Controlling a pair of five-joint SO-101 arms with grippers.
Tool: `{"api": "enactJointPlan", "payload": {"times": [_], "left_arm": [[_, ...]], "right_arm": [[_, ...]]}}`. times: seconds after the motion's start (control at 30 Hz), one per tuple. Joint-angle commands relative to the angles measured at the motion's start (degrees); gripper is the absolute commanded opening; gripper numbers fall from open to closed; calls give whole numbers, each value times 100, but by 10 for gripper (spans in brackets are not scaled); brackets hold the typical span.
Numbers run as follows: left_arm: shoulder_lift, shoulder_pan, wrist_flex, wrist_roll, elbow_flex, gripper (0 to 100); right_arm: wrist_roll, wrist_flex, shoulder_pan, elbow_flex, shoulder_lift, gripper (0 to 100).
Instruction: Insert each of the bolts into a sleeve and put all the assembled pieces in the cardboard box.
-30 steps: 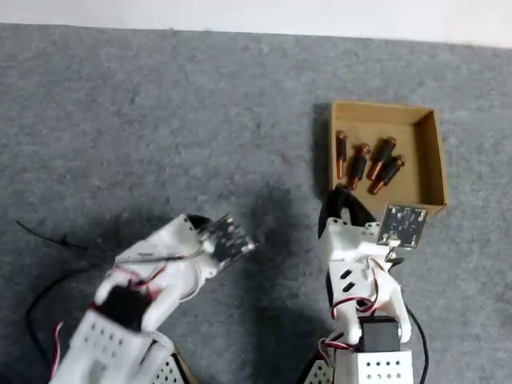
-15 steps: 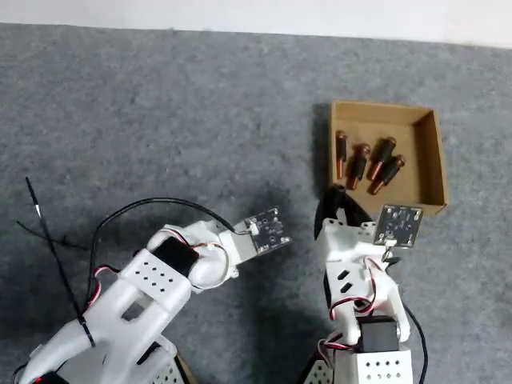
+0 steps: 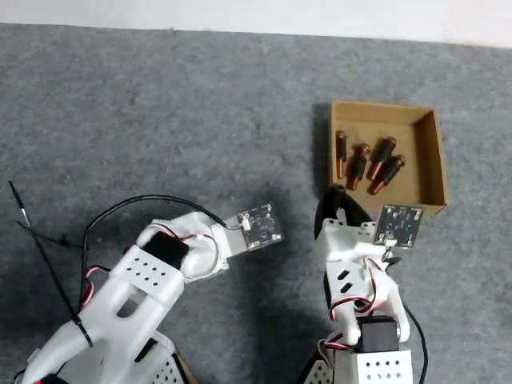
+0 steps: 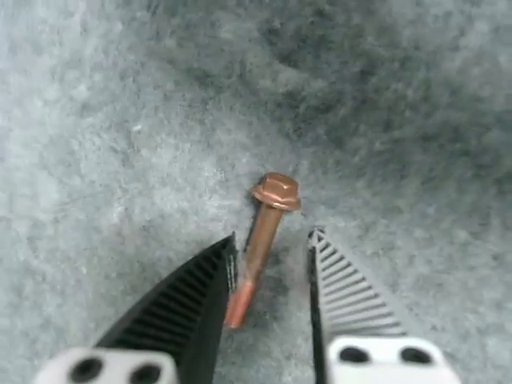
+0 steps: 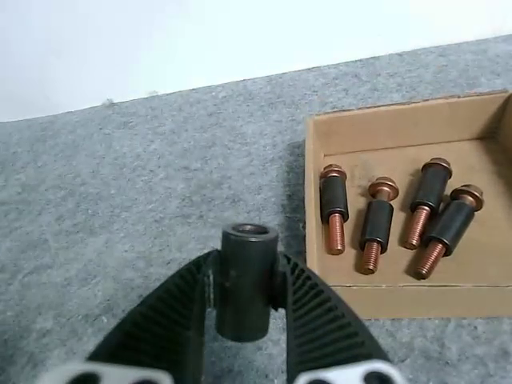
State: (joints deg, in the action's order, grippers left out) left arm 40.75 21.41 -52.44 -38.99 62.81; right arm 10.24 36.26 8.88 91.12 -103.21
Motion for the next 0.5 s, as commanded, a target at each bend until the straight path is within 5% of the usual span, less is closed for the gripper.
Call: {"api": "enactJointPlan", "payload": {"times": [0.0,0.3,0.47], "left_arm": [[-57,-13,105,-334,-127,147],[-1323,-31,1081,-712,13,146],[-2308,-48,967,-686,-646,146]], "right_arm": [[-62,-215,66,-48,-145,5],[-62,-215,66,-40,-127,5],[-62,-215,66,-40,-119,5]]}}
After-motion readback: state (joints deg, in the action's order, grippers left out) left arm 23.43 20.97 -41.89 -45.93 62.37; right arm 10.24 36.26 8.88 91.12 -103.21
